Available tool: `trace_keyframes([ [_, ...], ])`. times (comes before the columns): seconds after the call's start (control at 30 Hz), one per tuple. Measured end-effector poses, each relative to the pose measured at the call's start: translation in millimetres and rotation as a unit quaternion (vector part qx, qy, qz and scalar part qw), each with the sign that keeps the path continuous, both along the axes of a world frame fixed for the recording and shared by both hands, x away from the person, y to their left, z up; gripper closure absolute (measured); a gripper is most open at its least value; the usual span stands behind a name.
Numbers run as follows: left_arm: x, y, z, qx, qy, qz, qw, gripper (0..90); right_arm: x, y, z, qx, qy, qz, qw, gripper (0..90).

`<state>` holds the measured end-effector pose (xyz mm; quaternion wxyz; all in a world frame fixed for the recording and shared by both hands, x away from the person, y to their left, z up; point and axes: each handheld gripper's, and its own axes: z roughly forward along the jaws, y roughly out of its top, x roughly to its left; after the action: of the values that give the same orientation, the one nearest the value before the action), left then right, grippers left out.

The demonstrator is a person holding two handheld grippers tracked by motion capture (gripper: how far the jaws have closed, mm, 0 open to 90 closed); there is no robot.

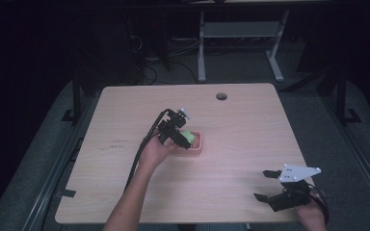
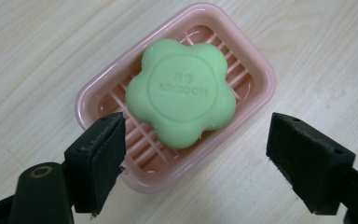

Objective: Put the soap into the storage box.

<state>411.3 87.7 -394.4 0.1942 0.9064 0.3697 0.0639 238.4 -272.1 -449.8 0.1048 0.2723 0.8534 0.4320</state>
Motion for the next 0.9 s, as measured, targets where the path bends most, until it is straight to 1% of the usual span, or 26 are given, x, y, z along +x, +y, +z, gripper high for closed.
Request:
trace_keyframes([
  [0.03, -0.6, 1.1, 0.7, 0.004, 0.002, -0.006, 1.0, 19.7, 0.1, 0.0, -0.1, 0.0, 0.0, 0.0, 1.0, 13.8],
  [0.2, -6.6, 4.0, 0.5, 0.004, -0.001, -0.011, 0.9999, 19.7, 0.2, 0.1, -0.5, -0.001, 0.001, -0.001, 1.0, 13.8],
  [0.4, -13.7, 8.2, -0.1, 0.001, -0.002, -0.012, 0.9999, 19.6, 0.7, 0.5, -1.3, -0.004, 0.002, -0.002, 1.0, 13.8],
  [0.43, -14.5, 9.3, 0.0, 0.003, -0.002, -0.014, 0.9999, 19.6, 0.7, 0.6, -1.4, -0.004, 0.002, -0.002, 1.0, 13.8],
  [0.47, -15.6, 9.8, -0.4, -0.001, -0.002, -0.011, 0.9999, 19.6, 0.7, 0.7, -1.5, -0.004, 0.003, -0.002, 1.0, 13.8],
  [0.5, -16.3, 11.2, -0.5, 0.003, -0.002, -0.015, 0.9999, 19.7, 0.7, 0.7, -1.6, -0.005, 0.004, -0.003, 1.0, 13.8],
  [0.53, -17.7, 11.6, -1.4, -0.001, -0.002, -0.011, 0.9999, 19.7, 0.7, 0.7, -1.7, -0.004, 0.004, -0.003, 1.0, 13.8],
  [0.57, -18.4, 13.2, -1.7, 0.002, -0.001, -0.015, 0.9999, 19.7, 0.8, 0.6, -1.8, -0.004, 0.003, -0.003, 1.0, 13.8],
  [0.6, -19.9, 13.7, -2.6, -0.001, -0.001, -0.012, 0.9999, 19.7, 0.8, 0.6, -1.8, -0.004, 0.004, -0.003, 1.0, 13.8],
  [0.73, -24.3, 18.5, -5.0, 0.002, 0.0, -0.017, 0.9999, 19.7, 0.8, 1.0, -2.1, -0.005, 0.004, -0.003, 1.0, 13.8],
  [0.8, -26.4, 20.7, -6.4, -0.002, 0.0, -0.014, 0.9999, 19.7, 1.1, 0.8, -2.3, -0.007, 0.004, -0.002, 1.0, 13.8],
  [0.9, -28.5, 24.7, -7.5, -0.001, 0.001, -0.015, 0.9999, 19.7, 1.0, 1.1, -2.4, -0.008, 0.006, -0.003, 0.9999, 13.8],
])
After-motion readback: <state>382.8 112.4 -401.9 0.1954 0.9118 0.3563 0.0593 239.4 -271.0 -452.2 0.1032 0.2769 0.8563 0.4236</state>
